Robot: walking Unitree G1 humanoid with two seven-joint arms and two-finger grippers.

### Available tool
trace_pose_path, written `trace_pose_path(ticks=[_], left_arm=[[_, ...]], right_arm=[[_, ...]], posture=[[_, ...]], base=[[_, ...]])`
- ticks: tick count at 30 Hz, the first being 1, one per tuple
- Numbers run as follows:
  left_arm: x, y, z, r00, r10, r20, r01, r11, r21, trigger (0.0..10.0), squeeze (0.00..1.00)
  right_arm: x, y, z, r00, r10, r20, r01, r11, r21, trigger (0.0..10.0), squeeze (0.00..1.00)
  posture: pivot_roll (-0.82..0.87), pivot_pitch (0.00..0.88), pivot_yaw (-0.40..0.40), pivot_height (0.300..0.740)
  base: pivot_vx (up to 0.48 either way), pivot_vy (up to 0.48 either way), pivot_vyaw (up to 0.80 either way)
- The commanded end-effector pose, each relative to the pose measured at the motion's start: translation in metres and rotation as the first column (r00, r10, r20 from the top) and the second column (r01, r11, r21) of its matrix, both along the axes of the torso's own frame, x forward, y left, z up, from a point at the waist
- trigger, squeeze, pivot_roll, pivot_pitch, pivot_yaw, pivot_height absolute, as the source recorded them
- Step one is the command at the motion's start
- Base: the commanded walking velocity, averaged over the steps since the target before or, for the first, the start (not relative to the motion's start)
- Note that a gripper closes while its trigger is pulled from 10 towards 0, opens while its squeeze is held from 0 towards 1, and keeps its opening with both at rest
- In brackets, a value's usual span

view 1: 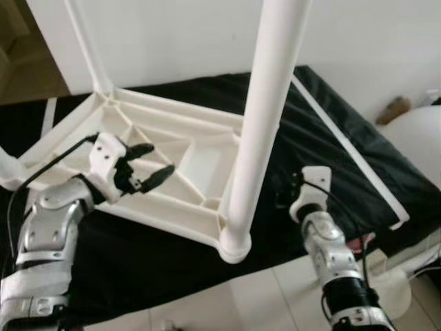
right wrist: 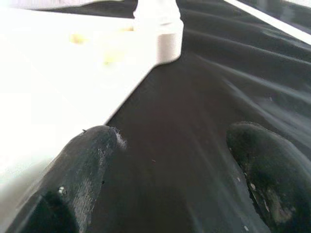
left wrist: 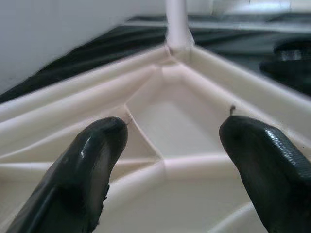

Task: Building children table

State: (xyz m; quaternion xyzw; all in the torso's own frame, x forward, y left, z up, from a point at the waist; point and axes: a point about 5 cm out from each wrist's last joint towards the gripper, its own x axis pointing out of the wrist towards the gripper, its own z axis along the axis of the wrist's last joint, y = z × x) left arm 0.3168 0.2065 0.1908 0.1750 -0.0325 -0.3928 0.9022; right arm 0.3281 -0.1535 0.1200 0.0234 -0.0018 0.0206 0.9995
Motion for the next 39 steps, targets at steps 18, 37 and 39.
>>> trace_pose_path(ticks=[18, 37, 39], left_arm=[[-0.021, 0.001, -0.024, 0.994, -0.065, -0.085, 0.068, 0.997, 0.032, 10.0, 0.00], [-0.066, -0.052, -0.052, 0.925, -0.305, -0.226, 0.299, 0.952, -0.064, 10.0, 0.00], [-0.068, -0.058, -0.053, 0.921, -0.315, -0.228, 0.303, 0.949, -0.086, 10.0, 0.00]], right_arm=[[0.020, -0.026, -0.009, 0.960, -0.216, -0.176, 0.220, 0.976, -0.001, 10.0, 0.00], [0.057, -0.011, 0.014, 0.977, -0.046, -0.206, 0.046, 0.999, -0.002, 10.0, 0.00], [0.061, -0.005, 0.018, 0.980, -0.009, -0.199, 0.009, 1.000, -0.003, 10.0, 0.00]], posture=[[0.01, 0.011, 0.004, 0.740], [0.04, 0.032, -0.008, 0.740], [0.04, 0.035, -0.007, 0.740]], base=[[0.000, 0.000, 0.00], [0.000, 0.000, 0.00], [0.000, 0.000, 0.00]])
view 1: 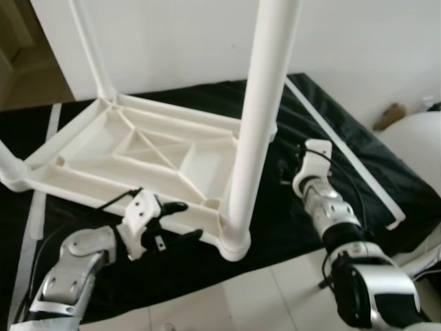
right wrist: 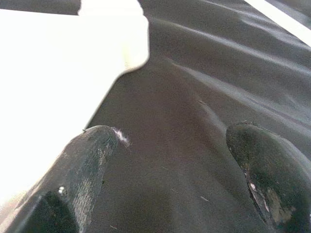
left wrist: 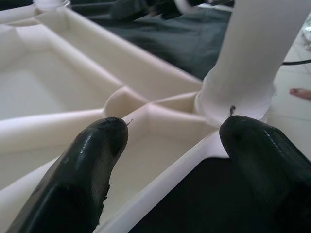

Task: Building children table

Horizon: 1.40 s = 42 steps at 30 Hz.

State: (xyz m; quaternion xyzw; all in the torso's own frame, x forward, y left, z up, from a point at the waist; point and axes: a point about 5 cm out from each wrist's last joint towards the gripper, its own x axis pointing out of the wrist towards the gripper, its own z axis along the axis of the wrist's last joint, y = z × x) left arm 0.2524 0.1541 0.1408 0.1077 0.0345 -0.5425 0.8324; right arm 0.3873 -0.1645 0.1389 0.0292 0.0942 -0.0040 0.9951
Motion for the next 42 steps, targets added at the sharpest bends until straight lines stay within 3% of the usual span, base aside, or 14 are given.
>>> trace_pose_path(ticks=[1, 5, 12, 18, 22, 31, 32, 40, 42], left_arm=[[-0.004, -0.007, -0.003, 1.000, -0.010, -0.027, 0.009, 1.000, -0.020, 10.0, 0.00], [-0.005, -0.011, -0.005, 0.999, -0.012, -0.033, 0.011, 1.000, -0.029, 10.0, 0.00], [-0.012, -0.036, -0.005, 0.996, -0.073, -0.053, 0.068, 0.994, -0.087, 10.0, 0.00], [-0.013, -0.045, -0.003, 0.995, -0.086, -0.058, 0.079, 0.991, -0.112, 10.0, 0.00], [-0.014, -0.064, -0.002, 0.991, -0.114, -0.064, 0.103, 0.982, -0.155, 10.0, 0.00], [-0.003, -0.083, 0.005, 0.990, -0.139, -0.036, 0.131, 0.977, -0.169, 10.0, 0.00], [-0.002, -0.093, 0.009, 0.987, -0.157, -0.026, 0.150, 0.972, -0.183, 10.0, 0.00], [-0.004, -0.107, 0.013, 0.984, -0.180, -0.011, 0.174, 0.963, -0.206, 10.0, 0.00], [-0.001, -0.105, 0.016, 0.991, -0.137, 0.001, 0.134, 0.966, -0.222, 10.0, 0.00]], right_arm=[[0.003, 0.008, 0.000, 0.999, 0.050, -0.005, -0.050, 0.999, -0.008, 10.0, 0.00], [0.004, 0.010, 0.001, 0.998, 0.069, -0.006, -0.070, 0.998, -0.008, 10.0, 0.00], [0.007, 0.027, 0.000, 0.984, 0.176, -0.025, -0.175, 0.984, 0.035, 10.0, 0.00], [0.007, 0.035, -0.001, 0.976, 0.215, -0.029, -0.213, 0.975, 0.063, 10.0, 0.00], [0.008, 0.049, 0.001, 0.963, 0.268, -0.016, -0.265, 0.961, 0.082, 10.0, 0.00], [0.009, 0.057, 0.003, 0.957, 0.290, -0.020, -0.288, 0.954, 0.083, 10.0, 0.00], [0.010, 0.061, 0.007, 0.955, 0.296, -0.001, -0.295, 0.953, 0.076, 10.0, 0.00], [0.012, 0.058, 0.012, 0.961, 0.274, 0.045, -0.276, 0.960, 0.053, 10.0, 0.00], [0.010, 0.042, 0.015, 0.971, 0.193, 0.141, -0.195, 0.981, 0.006, 10.0, 0.00]], posture=[[0.04, 0.035, -0.007, 0.740], [0.04, 0.037, -0.008, 0.740], [0.03, 0.038, -0.007, 0.740], [0.03, 0.041, -0.005, 0.740], [0.03, 0.045, -0.001, 0.740], [0.02, 0.052, -0.001, 0.740], [0.02, 0.056, 0.003, 0.740], [0.02, 0.063, 0.001, 0.740], [0.03, 0.073, -0.001, 0.740]], base=[[0.000, 0.000, 0.00], [0.000, 0.000, 0.00], [0.000, 0.000, 0.00], [0.000, 0.000, 0.00], [0.000, 0.000, 0.00], [0.000, 0.000, 0.00], [0.000, 0.000, 0.00], [0.000, 0.000, 0.00], [0.000, 0.000, 0.00]])
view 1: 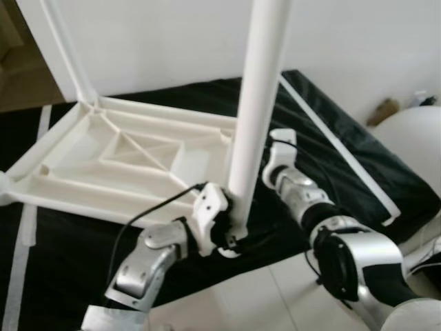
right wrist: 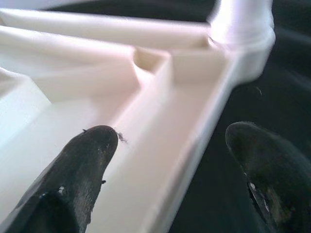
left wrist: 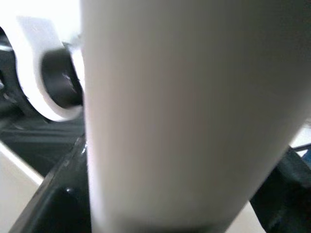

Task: Building children table

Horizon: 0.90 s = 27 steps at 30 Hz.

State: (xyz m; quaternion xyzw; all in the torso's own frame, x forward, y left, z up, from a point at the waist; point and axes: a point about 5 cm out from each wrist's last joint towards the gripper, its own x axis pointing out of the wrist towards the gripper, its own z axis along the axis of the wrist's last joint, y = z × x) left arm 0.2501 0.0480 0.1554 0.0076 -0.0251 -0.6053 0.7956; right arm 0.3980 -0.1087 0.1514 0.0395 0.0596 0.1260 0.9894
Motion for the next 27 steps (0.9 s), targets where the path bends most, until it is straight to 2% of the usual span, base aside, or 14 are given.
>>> trace_pose_path(ticks=[1, 3, 5, 7, 10, 11, 12, 13, 16, 17, 19, 22, 25, 27], left_arm=[[0.002, 0.001, 0.002, 1.000, 0.015, 0.010, -0.015, 1.000, 0.005, 10.0, 0.00], [0.008, 0.009, 0.003, 0.997, 0.067, 0.026, -0.068, 0.998, 0.009, 10.0, 0.00], [0.010, 0.015, 0.004, 0.995, 0.090, 0.036, -0.091, 0.996, 0.017, 10.0, 0.00], [0.015, 0.026, 0.003, 0.989, 0.137, 0.059, -0.139, 0.989, 0.045, 10.0, 0.00], [0.016, 0.032, 0.003, 0.985, 0.156, 0.070, -0.161, 0.984, 0.076, 10.0, 0.00], [0.017, 0.038, 0.003, 0.984, 0.156, 0.082, -0.164, 0.982, 0.095, 10.0, 0.00], [0.017, 0.038, 0.003, 0.984, 0.156, 0.082, -0.164, 0.982, 0.095, 10.0, 0.00], [0.017, 0.042, 0.004, 0.983, 0.157, 0.092, -0.167, 0.980, 0.109, 10.0, 0.00], [0.013, 0.052, 0.004, 0.985, 0.131, 0.108, -0.146, 0.978, 0.147, 10.0, 0.00], [0.012, 0.057, 0.004, 0.985, 0.123, 0.120, -0.142, 0.976, 0.167, 10.0, 0.00], [0.012, 0.061, 0.004, 0.985, 0.119, 0.128, -0.141, 0.974, 0.179, 10.0, 0.00], [0.011, 0.067, 0.006, 0.986, 0.111, 0.127, -0.134, 0.973, 0.190, 10.0, 0.00], [0.000, 0.072, 0.006, 0.993, 0.033, 0.116, -0.059, 0.973, 0.225, 10.0, 0.00], [-0.002, 0.073, 0.007, 0.993, 0.023, 0.114, -0.048, 0.973, 0.227, 10.0, 0.00]], right_arm=[[-0.001, -0.014, 0.003, 0.996, -0.061, 0.066, 0.062, 0.998, -0.013, 10.0, 0.00], [-0.006, -0.031, 0.003, 0.979, -0.130, 0.156, 0.134, 0.991, -0.009, 10.0, 0.00], [-0.010, -0.037, 0.001, 0.972, -0.149, 0.183, 0.152, 0.988, -0.002, 10.0, 0.00], [-0.021, -0.052, -0.005, 0.956, -0.170, 0.238, 0.172, 0.985, 0.011, 10.0, 0.00], [-0.033, -0.060, -0.010, 0.946, -0.169, 0.277, 0.172, 0.985, 0.013, 10.0, 0.00], [-0.044, -0.065, -0.014, 0.942, -0.153, 0.298, 0.163, 0.987, -0.009, 10.0, 0.00], [-0.044, -0.065, -0.014, 0.942, -0.153, 0.298, 0.163, 0.987, -0.009, 10.0, 0.00], [-0.053, -0.068, -0.017, 0.940, -0.141, 0.312, 0.156, 0.987, -0.025, 10.0, 0.00], [-0.077, -0.070, -0.021, 0.938, -0.065, 0.341, 0.090, 0.994, -0.058, 10.0, 0.00], [-0.087, -0.069, -0.021, 0.939, -0.004, 0.345, 0.027, 0.998, -0.064, 10.0, 0.00], [-0.094, -0.068, -0.020, 0.938, 0.039, 0.345, -0.017, 0.998, -0.066, 10.0, 0.00], [-0.105, -0.069, -0.021, 0.938, 0.119, 0.325, -0.082, 0.989, -0.125, 10.0, 0.00], [-0.125, -0.068, -0.018, 0.924, 0.272, 0.270, -0.238, 0.959, -0.151, 10.0, 0.00], [-0.129, -0.068, -0.016, 0.917, 0.302, 0.262, -0.268, 0.950, -0.157, 10.0, 0.00]], posture=[[0.03, 0.073, -0.001, 0.740], [0.03, 0.077, 0.001, 0.740], [0.03, 0.079, 0.004, 0.740], [0.03, 0.084, 0.009, 0.740], [0.02, 0.085, 0.011, 0.740], [0.01, 0.089, 0.019, 0.740], [0.01, 0.089, 0.019, 0.740], [0.01, 0.089, 0.019, 0.740], [0.00, 0.089, 0.031, 0.740], [-0.01, 0.090, 0.032, 0.740], [-0.01, 0.090, 0.032, 0.740], [-0.02, 0.090, 0.033, 0.740], [-0.03, 0.086, 0.032, 0.740], [-0.03, 0.086, 0.031, 0.740]], base=[[0.000, 0.000, 0.00], [0.000, 0.000, 0.00], [0.000, 0.000, 0.00], [0.000, 0.000, 0.00], [0.000, 0.000, 0.00], [0.000, 0.000, 0.00], [0.000, 0.000, 0.00], [0.000, 0.000, 0.00], [0.000, 0.000, 0.00], [0.000, 0.000, 0.00], [0.000, 0.000, 0.00], [0.000, 0.000, 0.00], [0.000, 0.000, 0.00], [0.000, 0.000, 0.00]])
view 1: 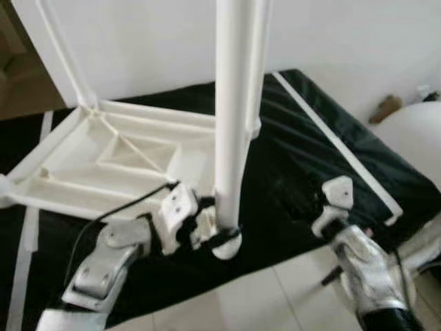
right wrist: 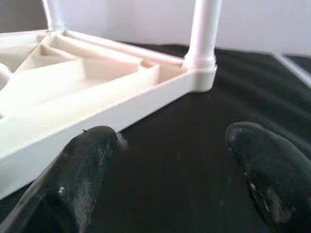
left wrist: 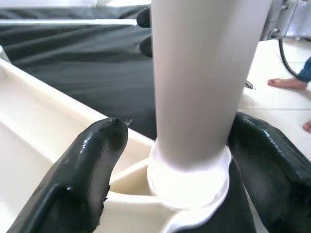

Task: Building children table

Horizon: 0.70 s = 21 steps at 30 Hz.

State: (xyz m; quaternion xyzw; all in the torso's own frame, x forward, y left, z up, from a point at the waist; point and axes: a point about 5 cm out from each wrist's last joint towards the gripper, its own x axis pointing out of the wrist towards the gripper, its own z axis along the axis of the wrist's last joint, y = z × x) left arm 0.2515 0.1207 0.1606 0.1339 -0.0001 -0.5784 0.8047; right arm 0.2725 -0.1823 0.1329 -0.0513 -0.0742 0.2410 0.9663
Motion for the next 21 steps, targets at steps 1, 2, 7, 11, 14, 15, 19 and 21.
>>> trace_pose_path(ticks=[1, 2, 7, 11, 14, 15, 19, 21], left_arm=[[-0.006, 0.001, 0.004, 0.999, -0.049, -0.015, 0.049, 0.999, -0.003, 10.0, 0.00], [-0.006, 0.001, 0.004, 0.999, -0.049, -0.015, 0.049, 0.999, -0.003, 10.0, 0.00], [-0.023, 0.005, 0.007, 0.985, -0.158, -0.076, 0.159, 0.987, 0.001, 10.0, 0.00], [-0.021, 0.011, 0.004, 0.988, -0.131, -0.087, 0.135, 0.990, 0.043, 10.0, 0.00], [-0.021, 0.023, 0.001, 0.988, -0.112, -0.103, 0.125, 0.985, 0.121, 10.0, 0.00], [-0.020, 0.028, 0.002, 0.990, -0.103, -0.097, 0.115, 0.984, 0.135, 10.0, 0.00], [-0.011, 0.043, 0.007, 0.999, -0.019, -0.042, 0.027, 0.982, 0.189, 10.0, 0.00], [-0.008, 0.050, 0.009, 1.000, 0.005, -0.025, 0.000, 0.979, 0.205, 10.0, 0.00]], right_arm=[[-0.006, 0.007, 0.006, 0.995, 0.098, -0.017, -0.098, 0.995, -0.007, 10.0, 0.00], [-0.006, 0.007, 0.006, 0.995, 0.098, -0.017, -0.098, 0.995, -0.007, 10.0, 0.00], [-0.014, 0.017, 0.017, 0.961, 0.269, -0.060, -0.270, 0.963, -0.014, 10.0, 0.00], [-0.019, 0.023, 0.016, 0.929, 0.356, -0.101, -0.362, 0.931, -0.049, 10.0, 0.00], [-0.021, 0.029, 0.013, 0.885, 0.440, -0.154, -0.456, 0.886, -0.089, 10.0, 0.00], [-0.022, 0.031, 0.014, 0.872, 0.461, -0.165, -0.480, 0.872, -0.098, 10.0, 0.00], [-0.024, 0.036, 0.015, 0.819, 0.533, -0.214, -0.562, 0.820, -0.110, 10.0, 0.00], [-0.025, 0.038, 0.015, 0.795, 0.562, -0.228, -0.596, 0.795, -0.115, 10.0, 0.00]], posture=[[-0.04, 0.081, 0.029, 0.740], [-0.04, 0.081, 0.029, 0.740], [-0.03, 0.071, 0.019, 0.740], [-0.03, 0.067, 0.012, 0.740], [-0.02, 0.061, 0.004, 0.740], [-0.01, 0.057, 0.001, 0.740], [0.00, 0.049, -0.008, 0.740], [0.00, 0.045, -0.009, 0.740]], base=[[0.000, 0.000, 0.00], [0.000, 0.000, 0.00], [0.000, 0.000, 0.00], [0.000, 0.000, 0.00], [0.000, 0.000, 0.00], [0.000, 0.000, 0.00], [0.000, 0.000, 0.00], [0.000, 0.000, 0.00]])
